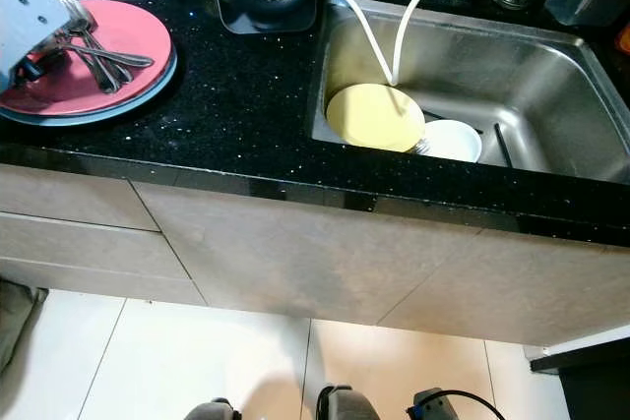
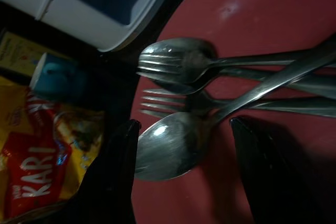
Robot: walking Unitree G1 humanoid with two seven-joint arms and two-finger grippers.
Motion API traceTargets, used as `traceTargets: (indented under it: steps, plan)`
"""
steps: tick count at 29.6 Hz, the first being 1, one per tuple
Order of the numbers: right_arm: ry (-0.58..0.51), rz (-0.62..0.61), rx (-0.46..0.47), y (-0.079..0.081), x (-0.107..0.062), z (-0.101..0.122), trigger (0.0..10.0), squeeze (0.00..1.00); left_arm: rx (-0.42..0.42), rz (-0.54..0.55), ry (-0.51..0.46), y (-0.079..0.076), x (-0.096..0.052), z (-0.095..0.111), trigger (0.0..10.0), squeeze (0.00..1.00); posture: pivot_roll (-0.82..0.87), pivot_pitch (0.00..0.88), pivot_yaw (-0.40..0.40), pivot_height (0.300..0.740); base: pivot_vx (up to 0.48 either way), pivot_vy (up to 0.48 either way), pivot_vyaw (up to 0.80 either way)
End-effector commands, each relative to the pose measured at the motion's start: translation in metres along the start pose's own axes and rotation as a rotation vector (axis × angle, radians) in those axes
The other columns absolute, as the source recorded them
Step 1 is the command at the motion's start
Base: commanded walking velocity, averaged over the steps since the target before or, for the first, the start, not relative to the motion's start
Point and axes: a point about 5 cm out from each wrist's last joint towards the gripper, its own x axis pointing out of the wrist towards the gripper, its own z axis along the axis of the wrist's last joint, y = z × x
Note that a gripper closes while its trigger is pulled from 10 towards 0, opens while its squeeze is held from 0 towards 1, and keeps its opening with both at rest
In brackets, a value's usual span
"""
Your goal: Kitchen organization
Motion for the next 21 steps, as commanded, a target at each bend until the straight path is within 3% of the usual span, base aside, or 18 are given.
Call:
traceTargets:
  steps: [1,12,21]
  plan:
    - [0.025,0.003,0.005,-0.001,-0.001,-0.009,10.0,0.0,-0.03,-0.221,0.134,-0.046,0.011,-0.026,10.0,0.0,0.0,0.23,-0.117,0.74,0.0,0.0,0.0]
    - [0.019,0.002,0.002,-0.001,-0.001,-0.006,10.0,0.0,-0.042,-0.218,0.143,-0.037,0.01,-0.023,10.0,0.0,0.0,0.224,-0.116,0.74,0.0,0.0,0.0]
    - [0.02,-0.002,0.011,-0.002,-0.002,-0.008,10.0,0.0,0.055,-0.121,0.168,-0.026,0.009,-0.022,10.0,0.0,-0.02,0.226,-0.113,0.74,0.0,0.0,0.0]
